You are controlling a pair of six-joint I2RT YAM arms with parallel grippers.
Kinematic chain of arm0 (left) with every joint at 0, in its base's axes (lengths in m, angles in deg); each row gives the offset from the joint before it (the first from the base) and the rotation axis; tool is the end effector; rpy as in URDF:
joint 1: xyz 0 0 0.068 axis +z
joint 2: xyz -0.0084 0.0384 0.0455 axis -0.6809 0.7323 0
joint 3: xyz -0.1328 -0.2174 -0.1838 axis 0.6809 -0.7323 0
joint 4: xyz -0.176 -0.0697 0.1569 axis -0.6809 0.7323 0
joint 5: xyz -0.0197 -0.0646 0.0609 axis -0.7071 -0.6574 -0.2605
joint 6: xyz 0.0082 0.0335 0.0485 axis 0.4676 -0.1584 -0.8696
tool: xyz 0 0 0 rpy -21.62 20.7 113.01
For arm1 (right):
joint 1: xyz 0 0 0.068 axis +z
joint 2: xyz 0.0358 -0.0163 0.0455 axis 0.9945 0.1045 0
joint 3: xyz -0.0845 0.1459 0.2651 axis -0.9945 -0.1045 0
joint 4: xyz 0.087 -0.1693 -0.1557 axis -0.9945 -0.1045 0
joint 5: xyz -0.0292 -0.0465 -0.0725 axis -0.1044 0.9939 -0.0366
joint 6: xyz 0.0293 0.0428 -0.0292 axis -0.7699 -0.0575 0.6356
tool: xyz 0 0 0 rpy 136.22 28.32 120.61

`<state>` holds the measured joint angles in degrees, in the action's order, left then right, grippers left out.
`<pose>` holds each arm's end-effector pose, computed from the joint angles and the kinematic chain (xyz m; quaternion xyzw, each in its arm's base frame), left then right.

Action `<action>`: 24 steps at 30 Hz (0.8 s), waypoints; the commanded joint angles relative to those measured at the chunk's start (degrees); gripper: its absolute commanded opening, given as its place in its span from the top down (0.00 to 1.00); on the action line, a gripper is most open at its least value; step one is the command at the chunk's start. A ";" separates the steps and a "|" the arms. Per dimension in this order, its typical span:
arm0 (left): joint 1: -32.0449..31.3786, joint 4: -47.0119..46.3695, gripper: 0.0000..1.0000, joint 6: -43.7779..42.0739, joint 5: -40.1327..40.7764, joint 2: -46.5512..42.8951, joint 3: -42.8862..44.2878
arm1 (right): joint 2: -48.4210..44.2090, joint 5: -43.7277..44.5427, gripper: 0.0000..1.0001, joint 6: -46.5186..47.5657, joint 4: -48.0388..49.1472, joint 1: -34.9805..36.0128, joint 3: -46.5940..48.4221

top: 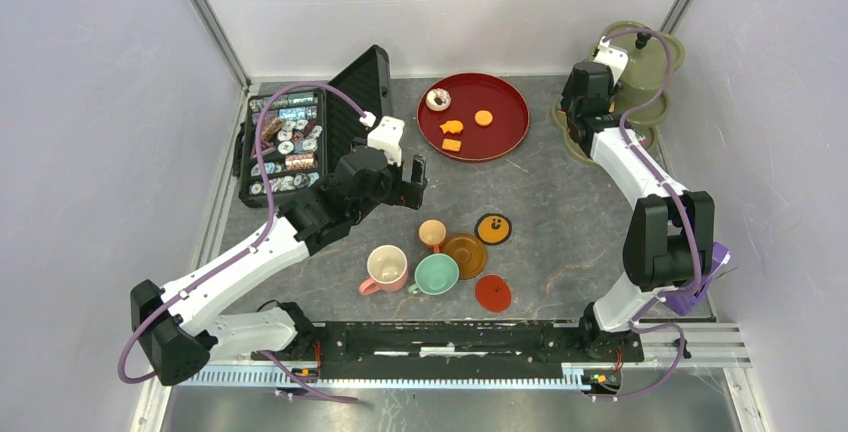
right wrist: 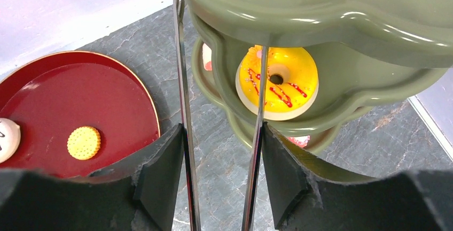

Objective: Serve the afternoon tea

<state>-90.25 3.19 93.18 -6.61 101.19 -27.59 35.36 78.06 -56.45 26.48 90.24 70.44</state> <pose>0.1616 -0.1542 0.3770 0.1459 0.8320 -0.1487 0.5142 0.3834 0.0217 0.3433 0.2323 0.8017 -0.0748 0.5456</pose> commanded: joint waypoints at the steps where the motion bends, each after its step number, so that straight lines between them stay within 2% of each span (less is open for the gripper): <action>1: 0.22 -2.31 0.00 -0.41 -0.31 -1.17 -0.03 | -3.53 -1.98 0.40 1.93 0.89 -0.13 0.59; 9: 0.24 -2.29 0.00 -0.24 -0.73 -1.08 0.06 | -7.83 -3.59 0.38 4.04 -0.50 0.00 -1.35; 14: 0.22 -2.29 0.00 -0.15 -0.81 -0.89 0.06 | -10.49 -7.96 0.37 5.71 -1.58 0.56 -2.96; 20: 0.22 -2.29 0.00 0.03 -1.34 -0.30 0.31 | -13.35 -19.84 0.38 12.02 0.88 2.30 -6.35; 24: 0.31 -2.38 0.00 0.20 -1.00 -0.10 0.46 | -11.38 -29.53 0.37 15.60 1.27 5.37 -4.86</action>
<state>-90.25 3.17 93.18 -6.90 101.19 -27.59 24.15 60.57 -46.07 24.44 92.76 64.43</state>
